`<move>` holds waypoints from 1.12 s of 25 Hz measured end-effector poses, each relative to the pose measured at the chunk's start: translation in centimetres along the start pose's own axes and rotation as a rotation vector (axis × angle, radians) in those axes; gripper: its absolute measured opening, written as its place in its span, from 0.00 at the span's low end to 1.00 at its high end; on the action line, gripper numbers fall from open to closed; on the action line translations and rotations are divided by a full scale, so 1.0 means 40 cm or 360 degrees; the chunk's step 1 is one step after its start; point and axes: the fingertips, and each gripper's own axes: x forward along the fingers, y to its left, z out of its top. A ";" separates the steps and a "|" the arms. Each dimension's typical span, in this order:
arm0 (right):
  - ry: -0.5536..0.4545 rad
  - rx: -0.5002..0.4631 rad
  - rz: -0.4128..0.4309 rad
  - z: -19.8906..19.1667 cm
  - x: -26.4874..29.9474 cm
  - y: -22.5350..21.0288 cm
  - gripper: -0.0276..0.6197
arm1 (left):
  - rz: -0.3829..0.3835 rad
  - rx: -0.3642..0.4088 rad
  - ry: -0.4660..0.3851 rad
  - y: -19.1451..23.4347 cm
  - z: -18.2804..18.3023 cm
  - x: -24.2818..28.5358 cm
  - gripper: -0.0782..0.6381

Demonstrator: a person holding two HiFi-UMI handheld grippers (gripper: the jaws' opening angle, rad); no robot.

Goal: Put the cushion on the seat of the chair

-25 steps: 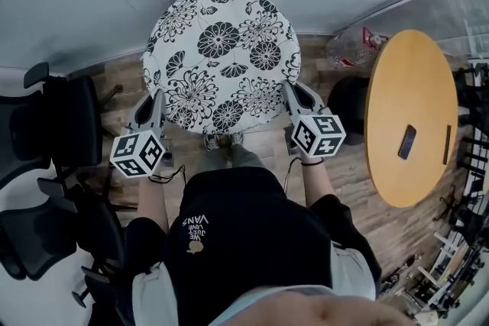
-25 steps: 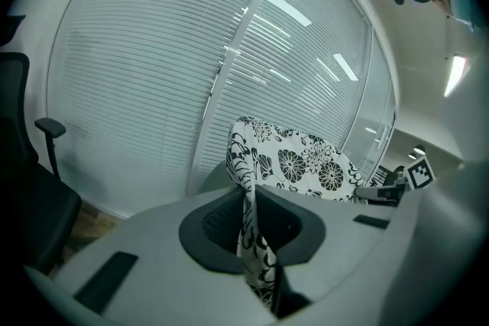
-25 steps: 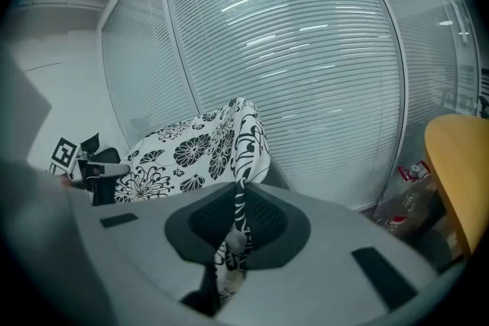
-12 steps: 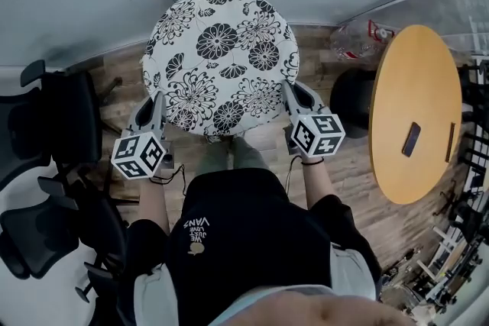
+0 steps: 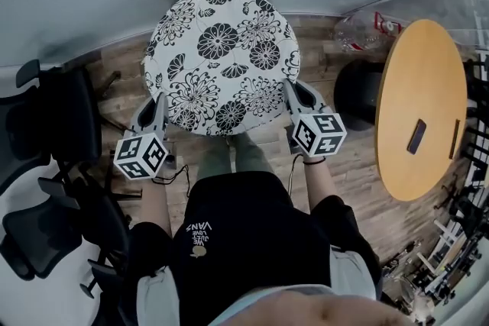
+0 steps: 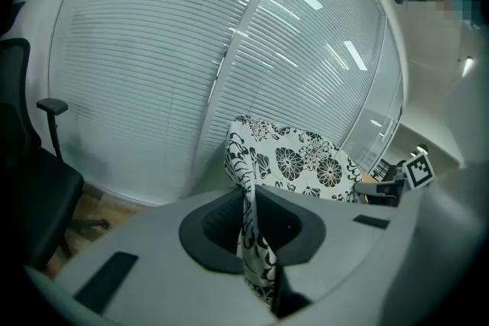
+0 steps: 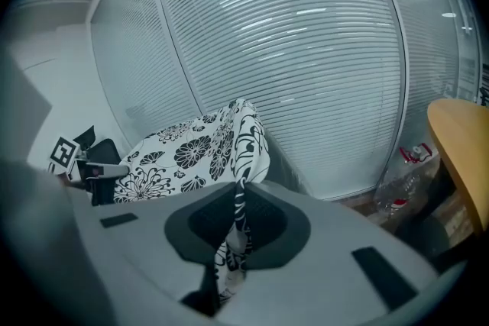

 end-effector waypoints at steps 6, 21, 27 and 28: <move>0.0009 -0.0030 0.0002 -0.001 -0.005 0.008 0.09 | 0.0000 0.0002 -0.0008 -0.001 -0.001 -0.004 0.16; 0.0026 0.0009 -0.0026 0.018 -0.020 0.019 0.09 | -0.0005 0.0021 0.0034 -0.013 0.024 -0.014 0.16; 0.0032 0.0001 -0.0027 0.031 -0.028 0.029 0.09 | 0.0005 0.0022 0.0037 -0.017 0.033 -0.024 0.16; 0.0041 -0.0002 -0.0029 0.026 -0.024 0.025 0.09 | 0.0007 0.0020 0.0045 -0.014 0.027 -0.019 0.16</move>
